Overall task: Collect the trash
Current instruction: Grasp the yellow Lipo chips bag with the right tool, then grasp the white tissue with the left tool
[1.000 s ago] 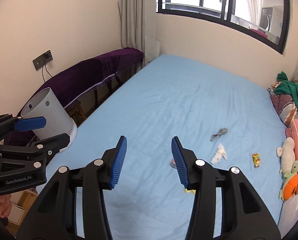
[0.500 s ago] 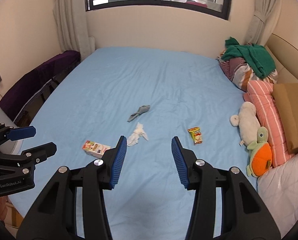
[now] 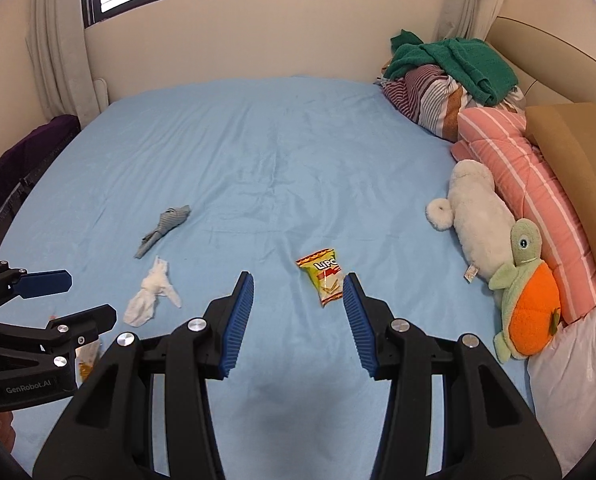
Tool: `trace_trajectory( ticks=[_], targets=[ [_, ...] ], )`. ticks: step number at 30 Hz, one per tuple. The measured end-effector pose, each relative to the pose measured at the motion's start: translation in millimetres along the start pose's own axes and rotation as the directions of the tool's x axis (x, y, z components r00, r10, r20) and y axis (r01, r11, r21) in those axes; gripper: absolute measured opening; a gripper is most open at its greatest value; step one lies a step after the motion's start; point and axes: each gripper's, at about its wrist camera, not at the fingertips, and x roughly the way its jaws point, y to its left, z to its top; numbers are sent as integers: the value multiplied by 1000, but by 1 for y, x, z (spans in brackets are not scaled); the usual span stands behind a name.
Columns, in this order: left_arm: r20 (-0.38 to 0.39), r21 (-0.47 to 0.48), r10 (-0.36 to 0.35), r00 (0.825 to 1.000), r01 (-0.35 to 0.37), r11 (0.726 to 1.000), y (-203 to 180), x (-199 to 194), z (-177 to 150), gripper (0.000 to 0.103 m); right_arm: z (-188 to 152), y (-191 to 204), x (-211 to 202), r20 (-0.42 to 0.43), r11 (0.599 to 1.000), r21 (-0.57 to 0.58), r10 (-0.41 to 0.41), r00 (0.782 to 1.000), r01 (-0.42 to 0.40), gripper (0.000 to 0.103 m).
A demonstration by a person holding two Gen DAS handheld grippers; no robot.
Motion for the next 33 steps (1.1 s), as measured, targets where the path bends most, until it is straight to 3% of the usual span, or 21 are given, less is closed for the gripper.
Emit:
trace_trajectory(
  ticks=[6, 17, 22, 29, 33],
  targets=[
    [-3, 36, -3, 1000, 3, 999, -11, 68, 22, 67, -11, -24, 79, -23, 1000, 3, -24, 999, 24, 45],
    [-35, 49, 24, 999, -22, 999, -3, 147, 28, 67, -34, -35, 189, -85, 1000, 9, -3, 996, 4, 45],
    [-37, 28, 25, 999, -24, 999, 5, 164, 30, 67, -39, -29, 215, -110, 1000, -16, -7, 994, 5, 45],
    [-32, 24, 34, 999, -33, 999, 8, 168, 33, 67, -34, -23, 216, -79, 998, -61, -38, 996, 33, 28],
    [-32, 20, 35, 999, -34, 999, 9, 161, 29, 67, -28, -16, 203, -53, 997, -72, -15, 998, 12, 26]
  ],
)
